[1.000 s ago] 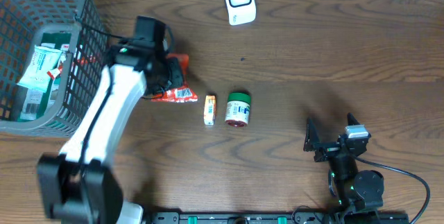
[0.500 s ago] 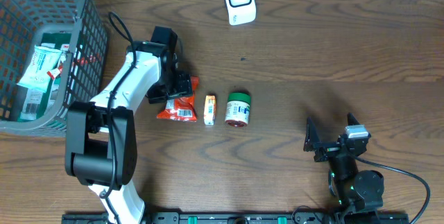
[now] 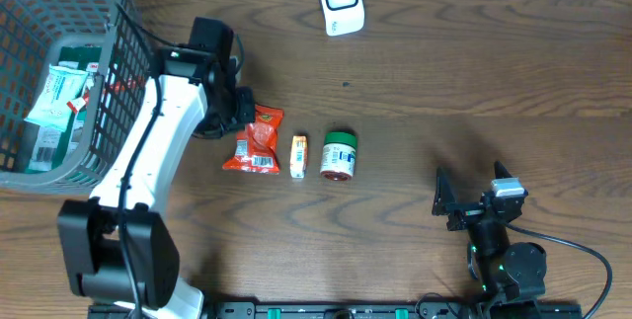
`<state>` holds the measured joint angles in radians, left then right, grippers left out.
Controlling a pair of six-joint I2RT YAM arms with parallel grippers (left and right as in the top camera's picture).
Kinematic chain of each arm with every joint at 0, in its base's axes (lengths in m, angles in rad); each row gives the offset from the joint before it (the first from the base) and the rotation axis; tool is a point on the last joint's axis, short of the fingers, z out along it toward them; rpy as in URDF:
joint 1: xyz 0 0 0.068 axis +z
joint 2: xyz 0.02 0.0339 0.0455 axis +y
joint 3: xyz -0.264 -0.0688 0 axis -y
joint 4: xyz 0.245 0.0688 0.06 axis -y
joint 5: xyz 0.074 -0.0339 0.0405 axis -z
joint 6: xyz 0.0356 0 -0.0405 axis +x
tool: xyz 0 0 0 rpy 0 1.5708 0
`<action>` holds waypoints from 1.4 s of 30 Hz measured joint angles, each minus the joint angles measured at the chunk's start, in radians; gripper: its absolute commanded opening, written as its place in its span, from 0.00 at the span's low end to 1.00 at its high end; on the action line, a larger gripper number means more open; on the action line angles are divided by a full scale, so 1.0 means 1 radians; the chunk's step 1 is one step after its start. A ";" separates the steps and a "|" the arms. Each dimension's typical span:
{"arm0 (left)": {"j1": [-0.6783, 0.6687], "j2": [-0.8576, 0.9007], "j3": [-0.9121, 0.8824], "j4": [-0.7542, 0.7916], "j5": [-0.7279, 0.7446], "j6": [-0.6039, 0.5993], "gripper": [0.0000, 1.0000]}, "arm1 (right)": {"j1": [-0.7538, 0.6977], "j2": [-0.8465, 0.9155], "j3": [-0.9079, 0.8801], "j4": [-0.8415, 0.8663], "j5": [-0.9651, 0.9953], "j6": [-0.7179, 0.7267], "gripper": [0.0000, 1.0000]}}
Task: Scan the item barcode
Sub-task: 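Lay the red snack bag on the table left of the tissue pack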
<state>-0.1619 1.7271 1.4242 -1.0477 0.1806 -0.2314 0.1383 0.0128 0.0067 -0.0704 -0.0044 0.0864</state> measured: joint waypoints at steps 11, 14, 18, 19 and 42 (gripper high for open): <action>0.000 0.124 -0.172 0.097 0.057 0.000 0.07 | 0.000 0.000 0.000 0.000 0.000 0.000 0.99; 0.000 0.139 -0.185 0.089 0.051 0.000 0.07 | 0.000 0.000 0.000 0.000 0.000 0.000 0.99; 0.000 0.139 -0.187 0.087 0.032 0.000 0.08 | 0.000 0.000 0.000 0.000 0.000 0.000 0.99; 0.000 0.139 -0.188 0.088 0.026 0.000 0.08 | 0.000 0.000 0.000 0.000 0.000 0.000 0.99; 0.000 -0.028 -0.159 0.220 0.000 -0.008 0.08 | 0.000 0.000 0.000 0.000 0.000 0.000 0.99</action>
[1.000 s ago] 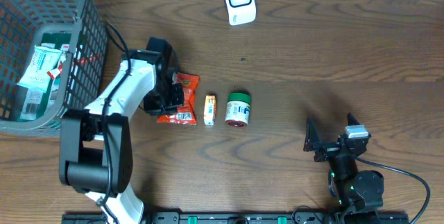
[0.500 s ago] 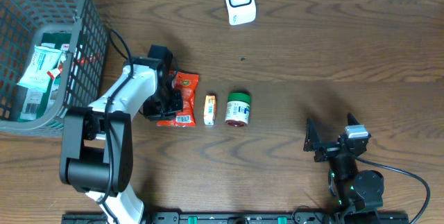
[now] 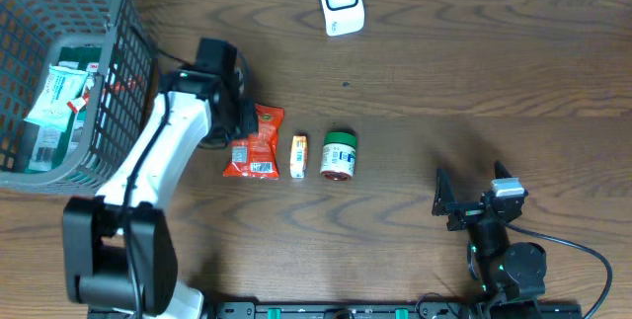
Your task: Scan the item barcode
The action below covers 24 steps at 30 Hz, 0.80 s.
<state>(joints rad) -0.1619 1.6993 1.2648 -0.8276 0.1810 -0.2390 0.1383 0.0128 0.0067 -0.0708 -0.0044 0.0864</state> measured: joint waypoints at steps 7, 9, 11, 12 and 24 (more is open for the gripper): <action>0.000 0.046 0.000 0.114 0.029 -0.004 0.07 | 0.000 0.000 0.000 0.000 0.000 0.000 0.99; 0.000 0.085 0.000 0.130 0.057 -0.004 0.07 | 0.000 0.000 0.000 0.000 0.000 0.000 0.99; 0.000 0.126 -0.001 0.143 0.078 -0.004 0.08 | 0.000 0.000 0.000 0.000 0.000 0.000 0.99; 0.000 0.150 -0.001 0.154 0.086 -0.004 0.07 | 0.000 0.000 0.000 0.000 0.000 0.000 0.99; 0.000 0.229 -0.001 0.195 0.128 -0.008 0.11 | 0.000 0.000 0.000 0.000 0.000 0.000 0.99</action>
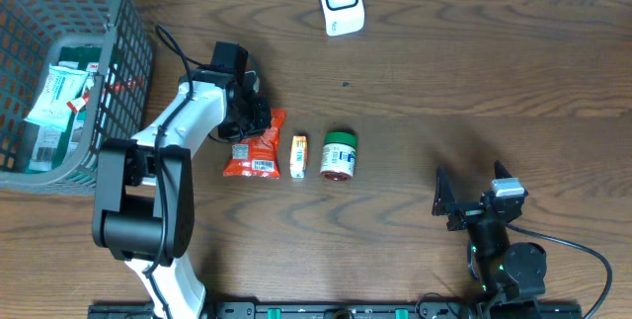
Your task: Scan the item barcode
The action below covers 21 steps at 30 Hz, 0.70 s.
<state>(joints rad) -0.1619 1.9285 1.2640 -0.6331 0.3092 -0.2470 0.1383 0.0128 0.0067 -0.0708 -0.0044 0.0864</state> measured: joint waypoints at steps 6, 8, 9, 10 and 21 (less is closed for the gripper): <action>0.000 -0.165 0.070 -0.076 -0.026 -0.008 0.15 | 0.000 0.000 0.000 0.000 0.000 0.000 0.99; 0.002 -0.243 0.175 -0.152 -0.072 -0.012 0.25 | 0.000 0.000 0.000 0.000 0.000 0.000 0.99; 0.006 -0.269 0.229 -0.191 -0.093 -0.012 0.31 | 0.000 0.000 0.000 0.000 0.000 0.000 0.99; 0.014 -0.299 0.309 -0.236 -0.119 -0.014 0.37 | 0.000 0.000 0.000 0.000 0.000 0.000 0.99; 0.342 -0.366 0.751 -0.336 -0.340 -0.070 0.58 | 0.000 0.000 0.000 0.000 0.000 0.000 0.99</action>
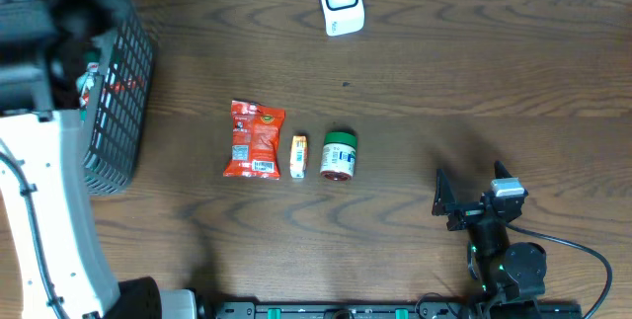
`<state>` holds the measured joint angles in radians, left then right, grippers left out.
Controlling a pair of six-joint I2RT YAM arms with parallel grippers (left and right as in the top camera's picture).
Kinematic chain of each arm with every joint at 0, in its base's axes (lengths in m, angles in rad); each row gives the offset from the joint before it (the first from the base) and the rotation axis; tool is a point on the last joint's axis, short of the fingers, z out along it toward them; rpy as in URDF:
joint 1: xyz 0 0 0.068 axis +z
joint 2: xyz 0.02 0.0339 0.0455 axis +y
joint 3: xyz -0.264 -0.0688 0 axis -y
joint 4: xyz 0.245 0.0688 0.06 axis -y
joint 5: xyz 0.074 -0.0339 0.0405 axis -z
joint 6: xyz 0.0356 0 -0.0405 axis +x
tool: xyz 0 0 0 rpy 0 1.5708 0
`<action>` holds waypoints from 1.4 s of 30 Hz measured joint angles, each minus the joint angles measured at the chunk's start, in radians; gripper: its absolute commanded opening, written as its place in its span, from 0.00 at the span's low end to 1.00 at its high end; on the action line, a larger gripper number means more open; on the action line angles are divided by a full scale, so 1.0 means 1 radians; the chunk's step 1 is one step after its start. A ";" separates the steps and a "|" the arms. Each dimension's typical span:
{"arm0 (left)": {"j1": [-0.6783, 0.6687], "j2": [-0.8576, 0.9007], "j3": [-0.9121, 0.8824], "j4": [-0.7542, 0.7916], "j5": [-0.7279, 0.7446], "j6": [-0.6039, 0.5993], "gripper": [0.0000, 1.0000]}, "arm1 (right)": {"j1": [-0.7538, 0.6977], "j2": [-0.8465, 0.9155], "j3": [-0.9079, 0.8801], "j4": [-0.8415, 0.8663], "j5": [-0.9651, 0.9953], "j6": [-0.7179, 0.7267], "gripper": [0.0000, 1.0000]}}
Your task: Scan the item barcode
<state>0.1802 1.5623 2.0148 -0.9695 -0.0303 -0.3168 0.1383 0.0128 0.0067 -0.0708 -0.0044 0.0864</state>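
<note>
A red snack bag (pixel 256 139), a small yellow box (pixel 298 156) and a green-lidded jar (pixel 339 155) lie in a row mid-table. The white scanner (pixel 340 1) stands at the far edge. My left arm rises large and close to the overhead camera along the left side. Its gripper (pixel 81 1) is a dark blur over the basket, far from the items, and its jaws cannot be read. Near the front right, my right gripper (pixel 466 193) rests open, holding nothing.
A grey wire basket (pixel 123 92) with packets inside sits at the far left, largely covered by my left arm. Bare wooden table (pixel 474 82) stretches between the scanner and the row of items, and to their right.
My left gripper was down at the red bag's top left edge. Now it is high over the basket, and the bag lies flat and fully in view. The right arm has not moved.
My left gripper stayed at the red bag's upper left corner through all three earlier moments, while the arm's base end swung in from the left. Now the arm is lifted away to the far left and the bag remains on the table beside the box and jar.
</note>
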 measured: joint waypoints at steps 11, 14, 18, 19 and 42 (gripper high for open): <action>0.242 0.253 0.000 -0.041 -0.032 -0.090 0.66 | 0.000 0.000 0.000 0.000 0.000 0.000 0.99; 0.264 0.343 0.000 -0.057 -0.032 -0.105 0.67 | 0.000 0.000 0.000 0.000 0.000 0.000 0.99; 0.269 0.439 0.000 -0.059 -0.029 -0.115 0.67 | 0.000 0.000 0.000 0.000 0.000 0.000 0.99; 0.269 0.458 0.000 -0.058 -0.028 -0.124 0.67 | 0.000 0.000 0.000 0.000 0.000 0.000 0.99; 0.234 0.610 -0.013 -0.037 -0.028 -0.720 0.66 | 0.000 0.000 0.000 0.000 0.000 0.000 0.99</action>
<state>0.4141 2.1719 2.0014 -1.0061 -0.0586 -1.0370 0.1383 0.0128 0.0067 -0.0708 -0.0044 0.0864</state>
